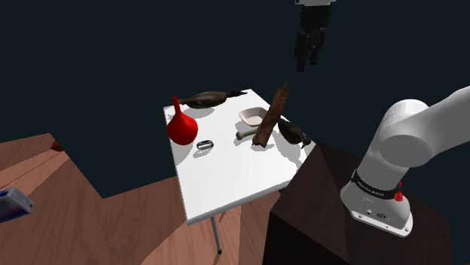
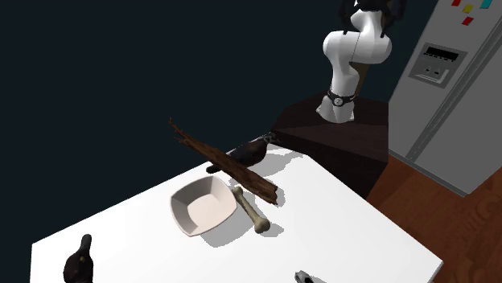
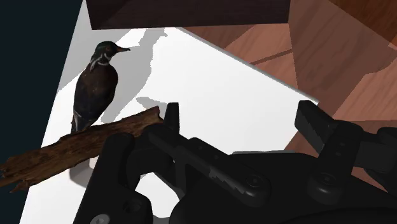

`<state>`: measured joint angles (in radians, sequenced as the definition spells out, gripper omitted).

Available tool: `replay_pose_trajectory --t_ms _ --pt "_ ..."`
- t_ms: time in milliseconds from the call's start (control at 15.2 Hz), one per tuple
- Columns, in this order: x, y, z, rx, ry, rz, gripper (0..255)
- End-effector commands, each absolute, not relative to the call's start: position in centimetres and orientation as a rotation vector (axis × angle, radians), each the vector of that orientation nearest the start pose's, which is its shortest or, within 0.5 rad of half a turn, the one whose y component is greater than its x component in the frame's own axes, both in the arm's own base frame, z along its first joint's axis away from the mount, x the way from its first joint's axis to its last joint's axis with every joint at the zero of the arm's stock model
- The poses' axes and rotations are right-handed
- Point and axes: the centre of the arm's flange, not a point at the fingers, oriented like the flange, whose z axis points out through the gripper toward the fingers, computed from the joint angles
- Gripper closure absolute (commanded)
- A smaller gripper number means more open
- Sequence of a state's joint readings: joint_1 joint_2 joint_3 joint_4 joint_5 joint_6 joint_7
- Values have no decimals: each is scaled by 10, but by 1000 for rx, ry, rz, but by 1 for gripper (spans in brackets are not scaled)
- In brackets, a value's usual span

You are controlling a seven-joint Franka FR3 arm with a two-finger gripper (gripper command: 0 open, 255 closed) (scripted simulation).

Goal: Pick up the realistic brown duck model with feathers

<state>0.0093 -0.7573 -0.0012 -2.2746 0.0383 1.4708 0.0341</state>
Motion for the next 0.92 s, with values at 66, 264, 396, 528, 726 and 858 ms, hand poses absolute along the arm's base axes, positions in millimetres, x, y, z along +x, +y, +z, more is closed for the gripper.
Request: replay_pose_trajectory --t_ms 66,264,396,528,726,858 --pt "308 -1 601 -3099 45 79 0" --pt "317 -25 569 -3089 75 95 0" --pt "323 -40 547 -3082 95 106 0" --pt "328 -56 525 -3075 115 117 0" --pt "335 -79 492 -3064 144 133 0" --pt "340 -95 470 -3056 164 144 0"
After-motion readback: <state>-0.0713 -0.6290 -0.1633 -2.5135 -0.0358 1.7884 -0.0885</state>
